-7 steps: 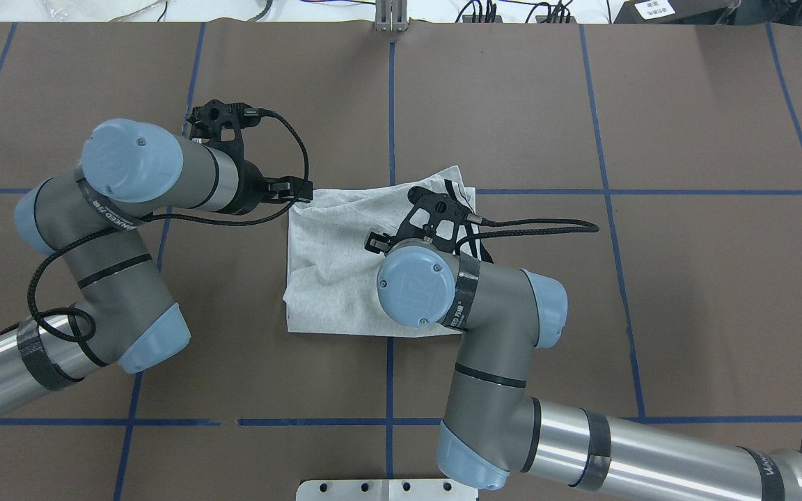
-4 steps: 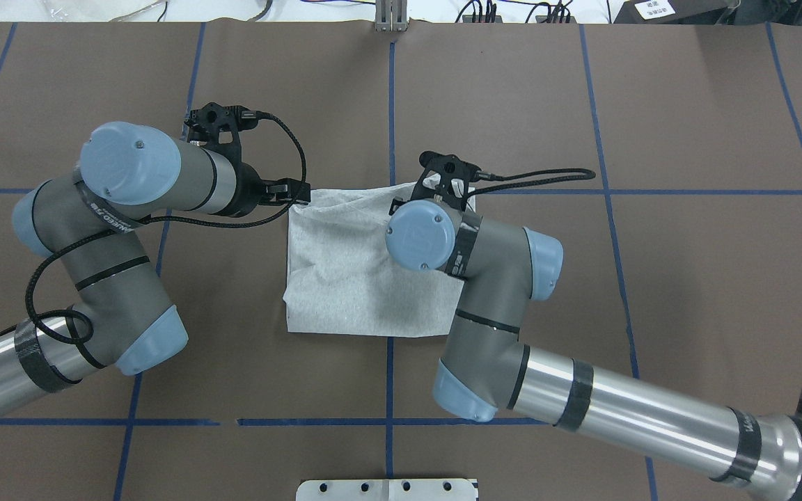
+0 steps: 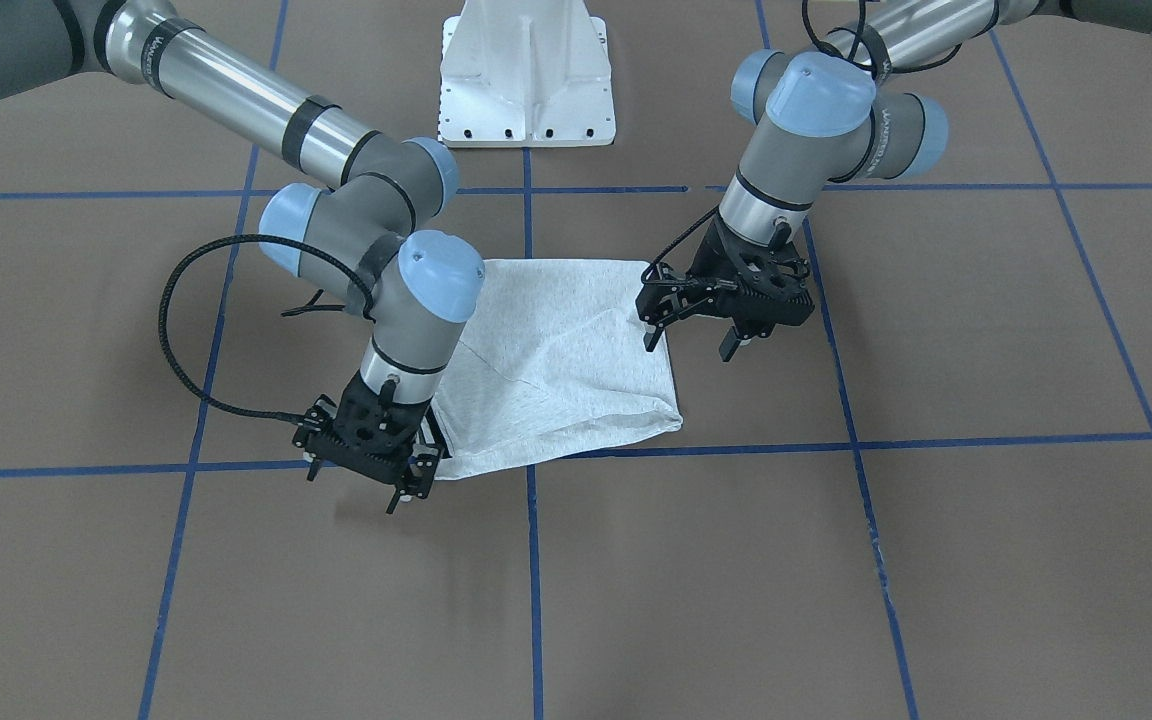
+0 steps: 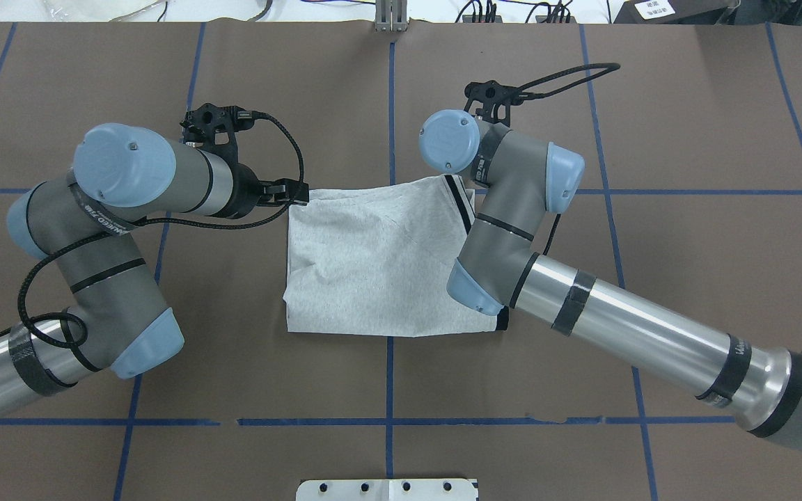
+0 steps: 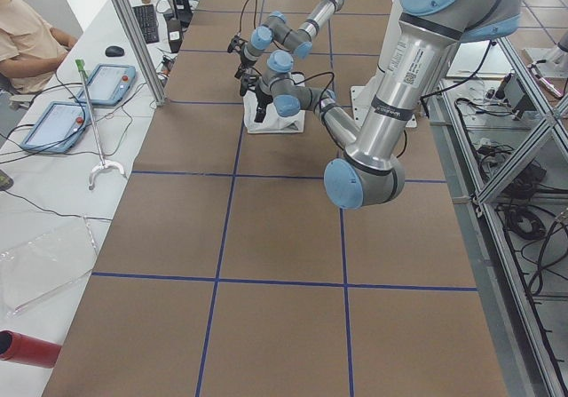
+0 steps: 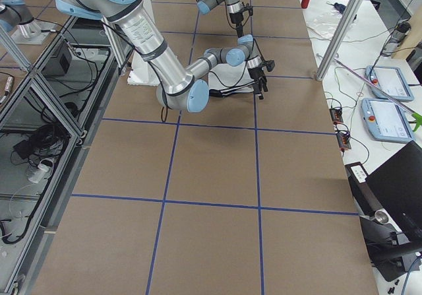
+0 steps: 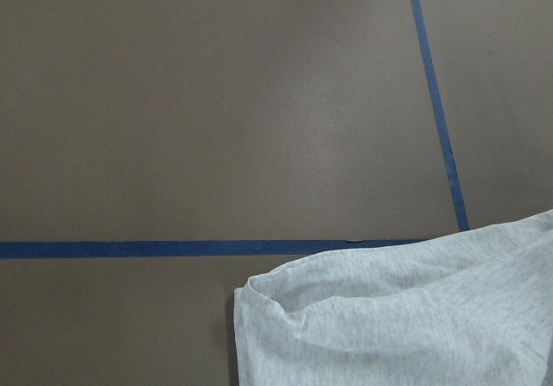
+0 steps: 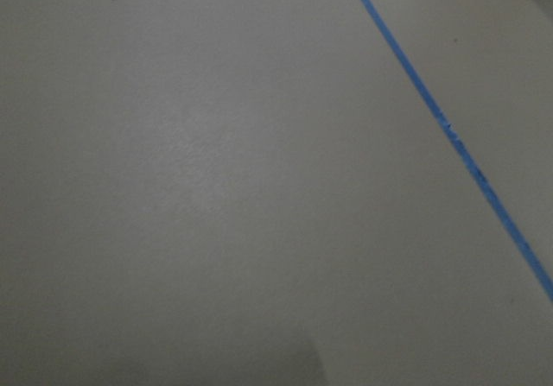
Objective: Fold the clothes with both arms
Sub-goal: 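Raise the right gripper away from the shirt while the left gripper stays, then withdraw the left gripper from the shirt toward the robot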
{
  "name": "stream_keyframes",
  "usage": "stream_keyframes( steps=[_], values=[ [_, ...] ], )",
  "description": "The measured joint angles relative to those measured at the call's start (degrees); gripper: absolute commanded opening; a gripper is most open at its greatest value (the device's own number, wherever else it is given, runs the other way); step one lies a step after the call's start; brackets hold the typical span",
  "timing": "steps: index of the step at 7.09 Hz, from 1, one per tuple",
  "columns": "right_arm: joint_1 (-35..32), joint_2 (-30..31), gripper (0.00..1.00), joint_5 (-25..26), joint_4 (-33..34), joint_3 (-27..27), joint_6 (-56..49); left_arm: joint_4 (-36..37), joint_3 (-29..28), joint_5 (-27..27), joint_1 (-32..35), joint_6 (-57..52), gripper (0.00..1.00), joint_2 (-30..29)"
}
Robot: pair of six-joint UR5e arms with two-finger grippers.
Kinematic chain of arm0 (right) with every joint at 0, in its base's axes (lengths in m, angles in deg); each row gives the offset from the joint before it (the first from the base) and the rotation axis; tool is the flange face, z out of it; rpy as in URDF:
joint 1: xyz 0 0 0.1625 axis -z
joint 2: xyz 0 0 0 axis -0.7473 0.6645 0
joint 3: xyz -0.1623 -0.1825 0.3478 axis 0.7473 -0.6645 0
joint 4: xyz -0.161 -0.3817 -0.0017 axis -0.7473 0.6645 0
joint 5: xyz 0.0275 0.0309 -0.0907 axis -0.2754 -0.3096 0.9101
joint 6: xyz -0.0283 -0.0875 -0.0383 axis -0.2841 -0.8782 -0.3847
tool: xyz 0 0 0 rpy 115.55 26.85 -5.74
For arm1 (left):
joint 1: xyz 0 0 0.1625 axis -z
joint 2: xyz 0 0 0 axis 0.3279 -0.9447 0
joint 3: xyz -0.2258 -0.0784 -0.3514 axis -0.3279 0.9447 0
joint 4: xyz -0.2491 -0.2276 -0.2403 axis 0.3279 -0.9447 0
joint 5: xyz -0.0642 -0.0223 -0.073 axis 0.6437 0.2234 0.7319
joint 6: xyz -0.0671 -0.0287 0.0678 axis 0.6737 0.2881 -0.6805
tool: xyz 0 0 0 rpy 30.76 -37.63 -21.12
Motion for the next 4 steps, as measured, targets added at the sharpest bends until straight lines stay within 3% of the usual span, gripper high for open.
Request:
stream_keyframes(
  steps=[2,4],
  values=[
    [-1.5,0.7,1.00,-4.1,-0.2,5.5,-2.2,-0.9,0.9,0.0,-1.7,2.7,1.00,0.9],
    [-1.6,3.8,1.00,-7.0,-1.4,13.1,-2.2,-9.0,1.8,-1.4,-6.7,7.5,1.00,5.5]
  ],
)
